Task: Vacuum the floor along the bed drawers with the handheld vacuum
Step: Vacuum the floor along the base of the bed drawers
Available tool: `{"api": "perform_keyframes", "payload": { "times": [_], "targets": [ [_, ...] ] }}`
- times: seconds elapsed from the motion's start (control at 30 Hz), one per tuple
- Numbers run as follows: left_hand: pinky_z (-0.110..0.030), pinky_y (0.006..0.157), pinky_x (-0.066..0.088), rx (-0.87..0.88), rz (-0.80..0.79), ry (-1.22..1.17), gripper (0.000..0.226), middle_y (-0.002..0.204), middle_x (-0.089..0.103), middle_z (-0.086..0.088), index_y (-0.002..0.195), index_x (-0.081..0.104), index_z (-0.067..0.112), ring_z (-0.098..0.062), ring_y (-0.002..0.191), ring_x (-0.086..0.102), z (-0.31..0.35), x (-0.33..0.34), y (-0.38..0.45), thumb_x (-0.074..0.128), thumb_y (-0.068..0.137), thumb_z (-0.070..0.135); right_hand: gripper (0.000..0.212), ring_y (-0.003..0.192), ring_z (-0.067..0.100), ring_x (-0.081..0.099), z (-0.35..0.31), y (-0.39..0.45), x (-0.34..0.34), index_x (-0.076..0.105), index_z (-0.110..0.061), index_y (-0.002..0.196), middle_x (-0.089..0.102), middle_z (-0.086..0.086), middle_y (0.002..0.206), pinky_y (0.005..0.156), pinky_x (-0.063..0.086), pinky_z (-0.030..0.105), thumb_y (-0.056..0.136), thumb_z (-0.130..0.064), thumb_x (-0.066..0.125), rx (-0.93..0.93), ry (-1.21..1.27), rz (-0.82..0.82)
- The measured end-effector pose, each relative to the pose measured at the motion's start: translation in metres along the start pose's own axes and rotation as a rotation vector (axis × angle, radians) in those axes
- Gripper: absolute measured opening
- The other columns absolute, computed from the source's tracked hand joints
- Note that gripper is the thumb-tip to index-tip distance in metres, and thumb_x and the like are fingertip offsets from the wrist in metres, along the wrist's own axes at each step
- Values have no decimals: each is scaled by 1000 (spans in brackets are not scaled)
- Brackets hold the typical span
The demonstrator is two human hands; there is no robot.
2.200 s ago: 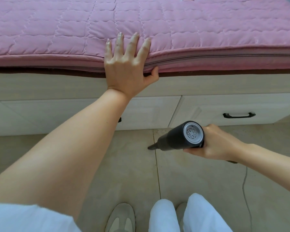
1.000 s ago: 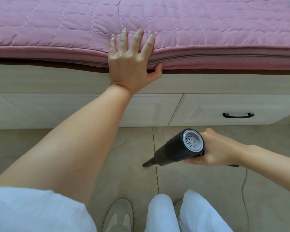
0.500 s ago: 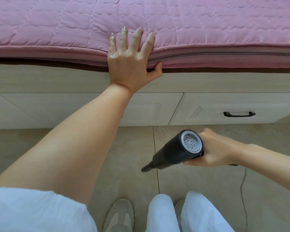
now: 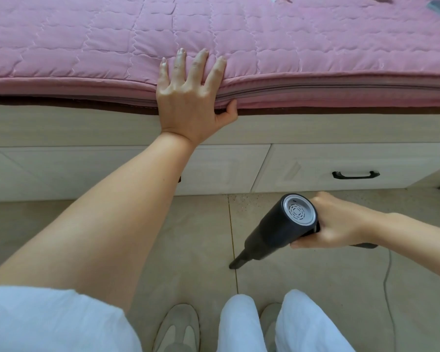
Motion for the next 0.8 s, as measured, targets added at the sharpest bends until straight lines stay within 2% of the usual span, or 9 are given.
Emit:
{"api": "perform_keyframes", "payload": {
  "times": [0.2, 0.4, 0.57, 0.7, 0.8],
  "targets": [
    [-63, 96, 50, 9, 4, 16, 60, 127, 68, -10, 127, 69, 20, -44, 117, 63, 0, 0, 0, 53, 83, 59, 29, 73, 5, 63, 6, -4, -3, 63, -26, 83, 66, -14, 76, 65, 51, 31, 68, -51, 65, 4, 8, 90],
    [-63, 97, 50, 9, -2, 25, 61, 128, 68, -10, 128, 68, 20, -44, 117, 63, 0, 0, 1, 52, 83, 60, 23, 64, 6, 58, 0, -13, 6, 57, -26, 74, 61, -11, 64, 56, 44, 22, 71, -44, 71, -12, 15, -51],
    [-63, 97, 50, 11, -2, 26, 61, 128, 68, -10, 128, 68, 20, -44, 117, 63, 0, 0, 0, 53, 84, 60, 24, 66, 2, 57, -6, -14, 15, 55, -30, 76, 61, -13, 65, 56, 40, 15, 69, -48, 70, -7, 36, -130],
    [-63, 97, 50, 10, 1, 23, 61, 128, 68, -10, 127, 68, 20, -44, 117, 63, 0, 1, 0, 53, 84, 60, 23, 64, 1, 57, -6, -12, 8, 52, -40, 65, 59, -18, 63, 55, 38, 13, 71, -40, 74, 7, 40, -90],
    [-63, 97, 49, 6, -1, 23, 61, 128, 68, -10, 128, 68, 20, -44, 117, 63, 0, 0, 0, 53, 84, 60, 21, 66, 3, 60, -2, -11, 1, 55, -37, 67, 63, -17, 67, 56, 42, 16, 72, -35, 76, 26, 48, -13]
  ]
}}
Point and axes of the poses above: each hand's wrist, its own y-axis towards the middle knuckle, its own x-axis out of the palm, z = x × y, the point moved 2 cm from there along y, towards the middle knuckle
